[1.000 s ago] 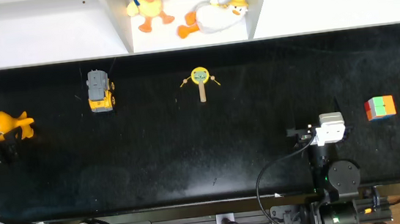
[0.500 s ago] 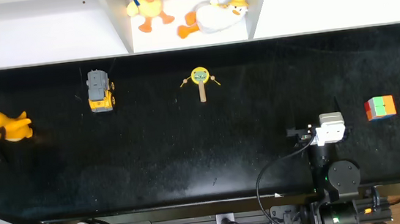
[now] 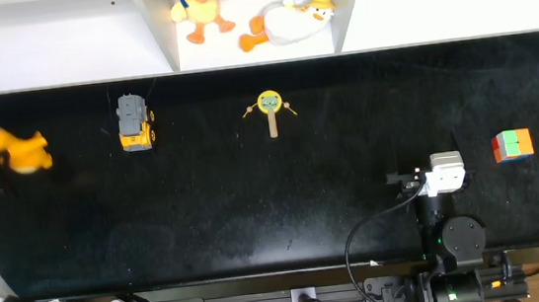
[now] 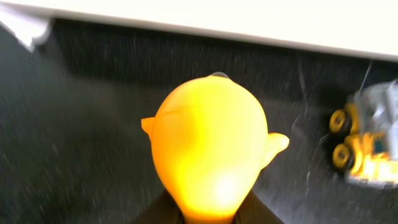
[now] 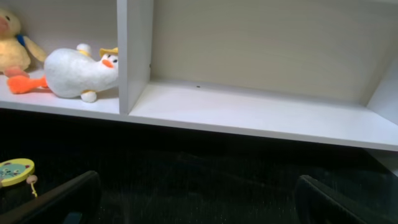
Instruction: Store Toys
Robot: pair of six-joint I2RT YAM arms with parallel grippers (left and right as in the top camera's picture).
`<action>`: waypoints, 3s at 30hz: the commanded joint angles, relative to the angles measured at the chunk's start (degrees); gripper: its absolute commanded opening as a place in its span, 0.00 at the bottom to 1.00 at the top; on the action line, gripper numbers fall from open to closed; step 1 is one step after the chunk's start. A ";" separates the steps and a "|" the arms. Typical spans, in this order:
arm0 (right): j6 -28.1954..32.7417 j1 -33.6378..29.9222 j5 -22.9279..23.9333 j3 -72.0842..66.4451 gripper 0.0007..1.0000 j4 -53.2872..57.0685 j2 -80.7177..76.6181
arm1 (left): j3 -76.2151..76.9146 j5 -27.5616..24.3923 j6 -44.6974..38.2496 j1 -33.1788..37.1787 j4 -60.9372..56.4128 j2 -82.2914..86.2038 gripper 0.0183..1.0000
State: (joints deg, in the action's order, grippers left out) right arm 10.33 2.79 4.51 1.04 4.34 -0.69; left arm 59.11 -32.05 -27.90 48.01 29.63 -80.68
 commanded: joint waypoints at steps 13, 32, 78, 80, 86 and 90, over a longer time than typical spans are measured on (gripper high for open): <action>0.00 0.42 -0.02 -0.79 1.00 -0.24 0.42 | 11.15 5.11 16.96 -8.15 -2.23 -1.70 0.08; -0.02 0.39 -0.02 -0.79 1.00 -0.26 0.42 | 11.43 9.94 18.99 -14.34 -13.46 -7.28 0.10; -0.02 0.39 -0.02 -0.79 1.00 -0.26 0.42 | 19.78 11.21 19.02 -20.98 -18.91 -21.35 0.36; 0.00 0.39 -0.02 -0.79 1.00 -0.26 0.42 | 19.78 11.21 19.02 -20.98 -18.91 -21.35 0.47; -0.02 0.42 -0.02 -0.79 0.99 -0.24 0.42 | 19.78 11.19 19.02 -20.98 -18.84 -21.20 0.90; -0.02 0.42 -0.02 -0.79 0.99 -0.26 0.42 | 19.78 11.19 18.99 -20.98 -17.81 -20.52 1.00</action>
State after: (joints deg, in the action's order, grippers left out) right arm 10.35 2.79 4.49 1.04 4.32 -0.69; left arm 78.06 -20.78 -8.93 27.35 11.38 -101.16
